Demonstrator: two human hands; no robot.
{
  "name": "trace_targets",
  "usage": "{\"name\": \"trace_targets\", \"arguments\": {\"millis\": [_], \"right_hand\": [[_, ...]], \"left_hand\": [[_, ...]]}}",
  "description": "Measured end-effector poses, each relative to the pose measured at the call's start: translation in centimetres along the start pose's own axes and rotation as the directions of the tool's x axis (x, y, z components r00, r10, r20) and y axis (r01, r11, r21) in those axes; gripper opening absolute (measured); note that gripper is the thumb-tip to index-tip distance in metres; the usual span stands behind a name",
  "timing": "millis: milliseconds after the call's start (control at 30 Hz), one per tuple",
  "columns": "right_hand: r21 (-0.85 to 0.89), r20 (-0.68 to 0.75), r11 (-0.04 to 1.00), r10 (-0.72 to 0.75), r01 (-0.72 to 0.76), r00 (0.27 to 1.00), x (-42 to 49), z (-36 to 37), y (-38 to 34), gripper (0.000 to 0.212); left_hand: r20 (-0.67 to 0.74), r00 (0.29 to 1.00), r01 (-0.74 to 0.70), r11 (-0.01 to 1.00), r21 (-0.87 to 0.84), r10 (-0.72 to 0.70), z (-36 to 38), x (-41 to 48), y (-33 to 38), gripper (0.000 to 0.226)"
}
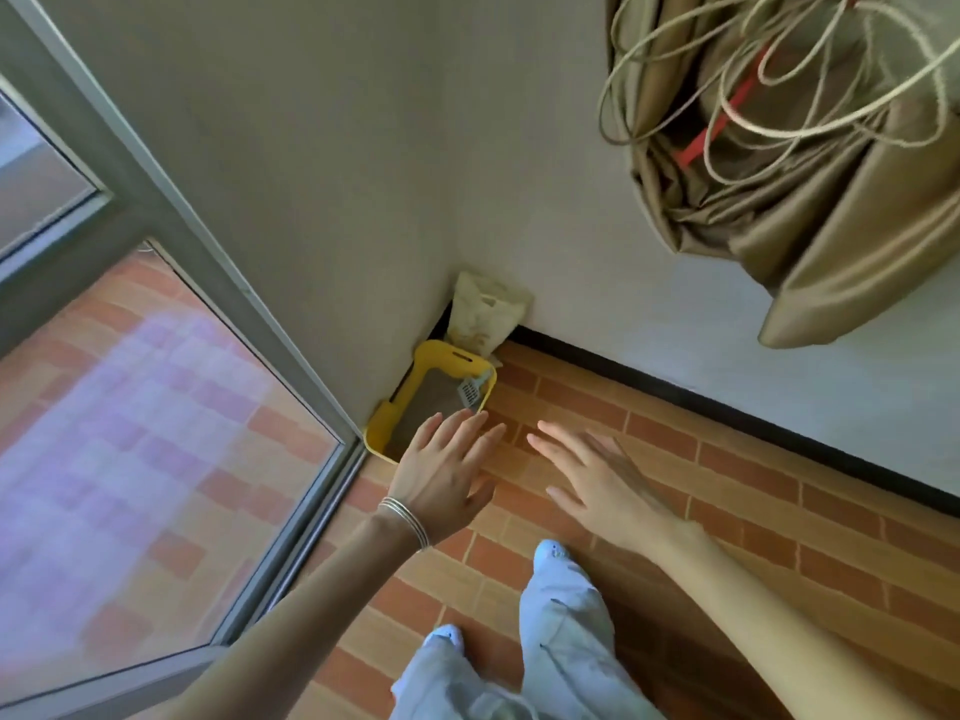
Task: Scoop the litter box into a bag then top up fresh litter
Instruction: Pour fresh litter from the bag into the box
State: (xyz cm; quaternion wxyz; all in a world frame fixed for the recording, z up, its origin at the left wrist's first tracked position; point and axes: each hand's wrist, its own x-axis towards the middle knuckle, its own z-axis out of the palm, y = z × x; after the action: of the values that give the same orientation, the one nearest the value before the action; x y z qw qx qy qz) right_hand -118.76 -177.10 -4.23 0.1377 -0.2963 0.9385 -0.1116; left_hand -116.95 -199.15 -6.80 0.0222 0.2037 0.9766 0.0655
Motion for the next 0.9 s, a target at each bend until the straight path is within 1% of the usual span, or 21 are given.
{"name": "trace_targets", "arguments": {"millis": [133, 200, 267, 333, 400, 500, 567, 667, 767, 900], "right_hand": [[-0.028, 0.071, 0.996, -0.078, 0.080, 0.994, 3.2, -2.5, 5.1, 0.056], [-0.047, 0.084, 0.991, -0.122, 0.126, 0.989, 5.1, -4.0, 7.5, 0.055], [-0.071, 0.092, 0.983, -0.160, 0.167, 0.983, 7.4, -5.3, 9.7, 0.053], [-0.108, 0.119, 0.969, -0.211, 0.223, 0.970, 9.9, -6.4, 11.2, 0.052], [-0.136, 0.181, 0.953, -0.245, 0.271, 0.952, 12.2, -6.8, 12.2, 0.053], [-0.122, 0.235, 0.944, -0.272, 0.306, 0.933, 16.2, -6.4, 13.2, 0.053], [-0.111, 0.241, 0.938, -0.295, 0.328, 0.925, 19.9, -5.3, 13.5, 0.052], [-0.106, 0.216, 0.932, -0.320, 0.348, 0.923, 25.8, -2.5, 14.2, 0.050], [-0.107, 0.194, 0.931, -0.323, 0.348, 0.926, 31.2, 0.8, 15.6, 0.050], [0.003, 0.192, 0.941, -0.333, 0.339, 0.923, 37.7, 6.1, 18.9, 0.050]], "left_hand": [[-0.031, 0.995, 0.097, 0.995, -0.027, -0.098, 0.5, 4.6, 0.9, 0.058], [-0.063, 0.989, 0.129, 0.991, -0.030, -0.130, 0.5, 7.2, 1.4, 0.058], [-0.086, 0.976, 0.197, 0.979, -0.050, -0.201, 0.7, 9.2, 1.9, 0.056], [-0.074, 0.944, 0.311, 0.942, -0.125, -0.321, 1.0, 10.6, 1.9, 0.058], [-0.048, 0.901, 0.416, 0.889, -0.192, -0.432, 1.7, 11.7, 1.3, 0.061], [-0.061, 0.845, 0.510, 0.836, -0.201, -0.531, 3.5, 13.3, -0.4, 0.059], [-0.046, 0.837, 0.529, 0.827, -0.192, -0.546, 5.1, 15.0, -2.4, 0.056], [-0.042, 0.846, 0.516, 0.837, -0.183, -0.531, 8.2, 17.6, -6.0, 0.050], [-0.047, 0.841, 0.524, 0.832, -0.185, -0.540, 11.7, 20.1, -9.4, 0.053], [-0.048, 0.827, 0.545, 0.819, -0.178, -0.560, 17.3, 23.7, -13.9, 0.054]]}}
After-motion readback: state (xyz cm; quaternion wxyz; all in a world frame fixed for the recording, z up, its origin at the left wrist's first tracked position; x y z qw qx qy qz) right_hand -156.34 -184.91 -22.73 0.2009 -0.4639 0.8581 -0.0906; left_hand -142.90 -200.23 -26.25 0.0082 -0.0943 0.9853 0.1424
